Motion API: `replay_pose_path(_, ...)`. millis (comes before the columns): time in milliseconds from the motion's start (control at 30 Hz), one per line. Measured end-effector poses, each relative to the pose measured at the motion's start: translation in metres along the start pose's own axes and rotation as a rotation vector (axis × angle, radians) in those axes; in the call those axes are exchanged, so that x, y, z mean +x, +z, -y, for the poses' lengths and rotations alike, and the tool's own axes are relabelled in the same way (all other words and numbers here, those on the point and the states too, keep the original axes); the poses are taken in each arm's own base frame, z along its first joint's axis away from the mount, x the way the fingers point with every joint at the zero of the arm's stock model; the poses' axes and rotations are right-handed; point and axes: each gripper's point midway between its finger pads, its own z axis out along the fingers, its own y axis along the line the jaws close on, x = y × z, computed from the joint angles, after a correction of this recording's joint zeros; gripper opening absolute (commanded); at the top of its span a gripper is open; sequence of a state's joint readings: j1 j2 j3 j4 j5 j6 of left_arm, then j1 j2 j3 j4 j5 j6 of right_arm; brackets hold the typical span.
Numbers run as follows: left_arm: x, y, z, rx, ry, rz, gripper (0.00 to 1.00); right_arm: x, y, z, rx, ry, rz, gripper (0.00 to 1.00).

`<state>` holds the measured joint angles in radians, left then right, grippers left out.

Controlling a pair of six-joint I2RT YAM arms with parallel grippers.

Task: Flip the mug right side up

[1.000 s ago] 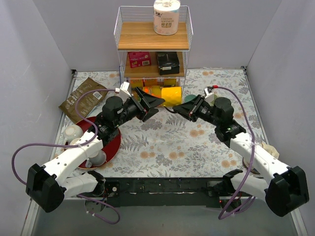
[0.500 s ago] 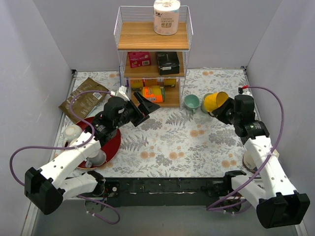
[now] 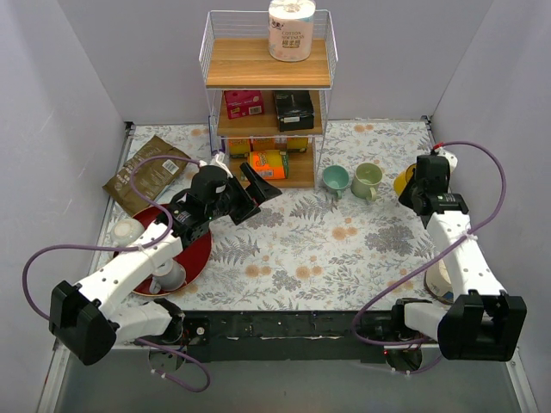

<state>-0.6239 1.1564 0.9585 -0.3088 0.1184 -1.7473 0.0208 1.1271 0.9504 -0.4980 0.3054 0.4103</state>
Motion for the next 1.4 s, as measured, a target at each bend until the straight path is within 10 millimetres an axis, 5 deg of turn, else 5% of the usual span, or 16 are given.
replay_pose_path(567,-0.009,-0.015,-0.004,-0.022,0.016,0.041,0.98,0.046,0.067,0.017,0.079,-0.038,-0.138,0.01)
replay_pose_path(1133,-0.018,-0.015,-0.018,-0.075,0.006,0.064,0.98,0.049,0.100,0.009,0.061,-0.079,-0.133,0.01)
replay_pose_path(1400,-0.023,-0.014,-0.023,-0.102,-0.003,0.078,0.98,0.036,0.117,-0.002,0.065,-0.084,-0.143,0.37)
